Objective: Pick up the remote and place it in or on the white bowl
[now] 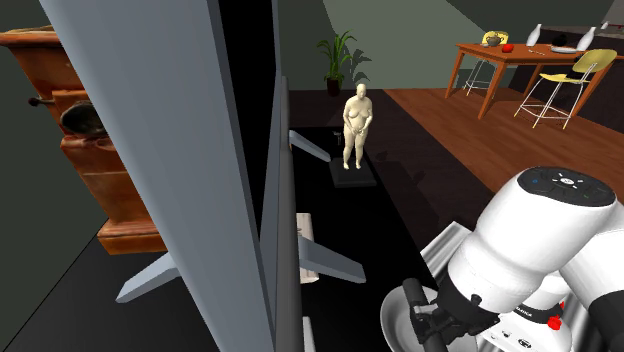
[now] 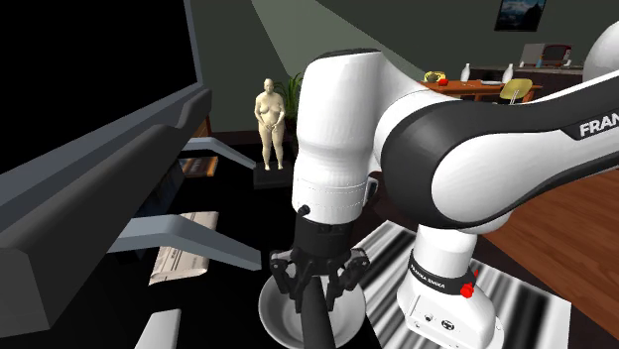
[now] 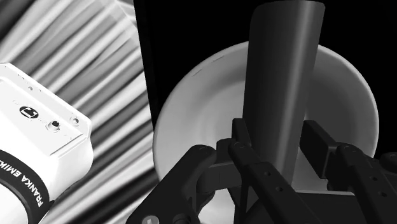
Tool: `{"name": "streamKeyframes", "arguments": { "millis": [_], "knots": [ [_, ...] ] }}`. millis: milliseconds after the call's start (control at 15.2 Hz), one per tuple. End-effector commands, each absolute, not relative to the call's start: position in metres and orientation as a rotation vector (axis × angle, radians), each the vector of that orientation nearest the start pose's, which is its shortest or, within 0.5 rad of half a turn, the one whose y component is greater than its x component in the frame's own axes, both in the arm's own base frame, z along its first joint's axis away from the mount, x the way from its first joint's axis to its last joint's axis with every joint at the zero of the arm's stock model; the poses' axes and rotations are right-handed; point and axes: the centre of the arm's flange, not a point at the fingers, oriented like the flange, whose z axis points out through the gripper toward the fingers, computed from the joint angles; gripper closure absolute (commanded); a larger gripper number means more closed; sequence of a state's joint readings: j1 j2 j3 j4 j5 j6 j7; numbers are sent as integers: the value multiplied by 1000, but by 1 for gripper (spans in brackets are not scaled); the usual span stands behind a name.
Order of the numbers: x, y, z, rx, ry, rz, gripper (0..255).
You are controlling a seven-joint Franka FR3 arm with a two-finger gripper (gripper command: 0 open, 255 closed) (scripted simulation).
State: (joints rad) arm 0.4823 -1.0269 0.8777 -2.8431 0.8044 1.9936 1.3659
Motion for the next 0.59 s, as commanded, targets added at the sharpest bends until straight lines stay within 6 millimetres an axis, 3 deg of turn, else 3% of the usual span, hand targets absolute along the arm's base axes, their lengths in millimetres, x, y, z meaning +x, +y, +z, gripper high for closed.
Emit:
{"name": "streamKeyframes", "arguments": {
  "millis": [0,330,528],
  "knots": [
    [75,304,368,-2899,985,-26,0],
    [75,303,368,-2899,985,-26,0],
    [73,301,407,-2899,985,-26,0]
  ]
}}
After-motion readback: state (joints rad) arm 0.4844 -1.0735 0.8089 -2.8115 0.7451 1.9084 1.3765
